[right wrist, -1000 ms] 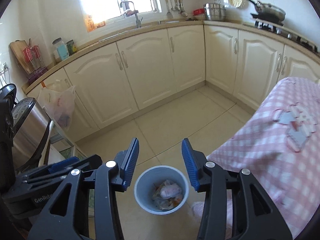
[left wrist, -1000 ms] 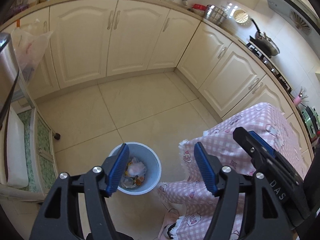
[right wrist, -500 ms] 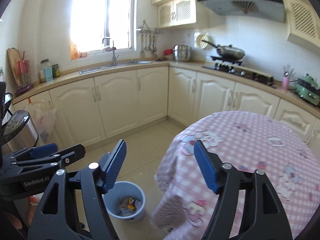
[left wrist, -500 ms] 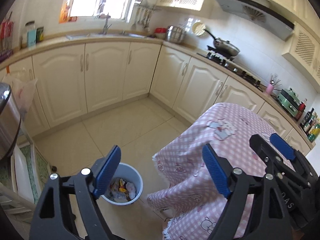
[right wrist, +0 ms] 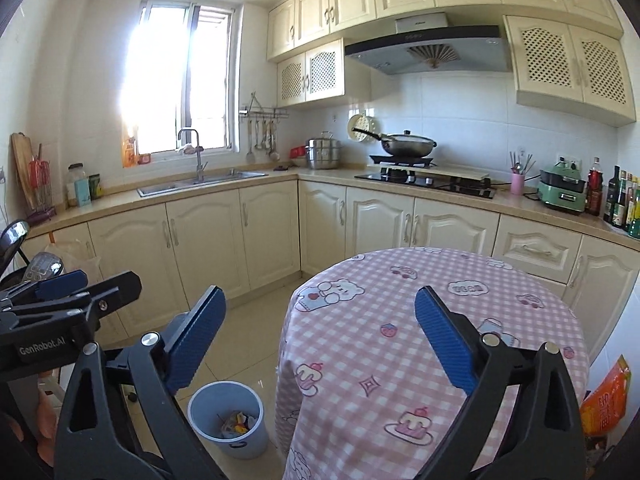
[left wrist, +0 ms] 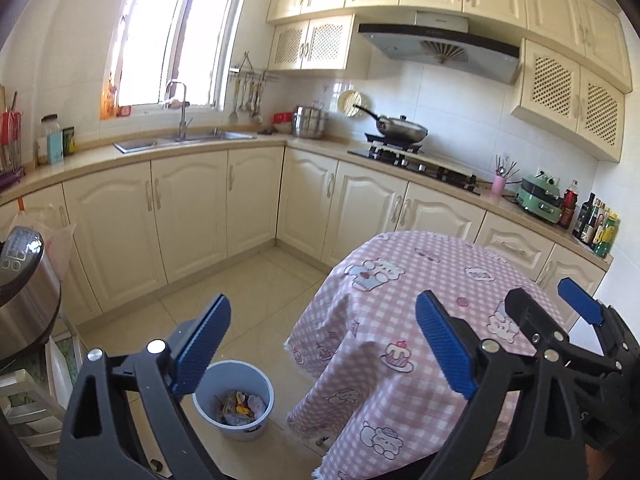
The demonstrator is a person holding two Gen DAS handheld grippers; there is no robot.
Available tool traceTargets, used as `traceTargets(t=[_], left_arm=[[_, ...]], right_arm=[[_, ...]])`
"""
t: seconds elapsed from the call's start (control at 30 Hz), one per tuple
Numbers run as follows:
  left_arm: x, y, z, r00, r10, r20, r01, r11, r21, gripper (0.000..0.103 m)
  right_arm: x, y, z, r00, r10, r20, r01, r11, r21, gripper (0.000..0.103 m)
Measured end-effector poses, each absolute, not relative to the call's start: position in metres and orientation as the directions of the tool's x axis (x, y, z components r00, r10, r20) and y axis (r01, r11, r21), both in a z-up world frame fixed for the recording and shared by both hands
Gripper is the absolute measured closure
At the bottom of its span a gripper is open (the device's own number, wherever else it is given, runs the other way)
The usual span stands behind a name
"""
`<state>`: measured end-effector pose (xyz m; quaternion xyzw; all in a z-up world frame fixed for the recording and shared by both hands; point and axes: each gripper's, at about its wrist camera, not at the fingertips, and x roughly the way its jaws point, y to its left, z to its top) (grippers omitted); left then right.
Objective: Collect trash
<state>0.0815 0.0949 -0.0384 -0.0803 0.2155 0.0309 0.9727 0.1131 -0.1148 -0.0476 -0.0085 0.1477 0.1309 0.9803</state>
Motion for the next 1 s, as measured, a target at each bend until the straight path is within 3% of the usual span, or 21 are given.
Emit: traceTargets(t=[0.47,1.0], left_arm=[[0.019,0.034,-0.005,0.955,0.033,-0.294,-0.055,0.996,-0.066,0.006],[-0.009,-0.009,0.013,0.976,0.027,-0.217,-0.02,0.999,0.034,0.006]], right_arm=[[0.046,-0.168,-0.023,0.974,0.173,-0.148,-0.175,0.985,0.001,0.008],[0.021,-0.199,-0.02,0.984,0.141,-0.105,-0.139,0.99,0.025,0.008]])
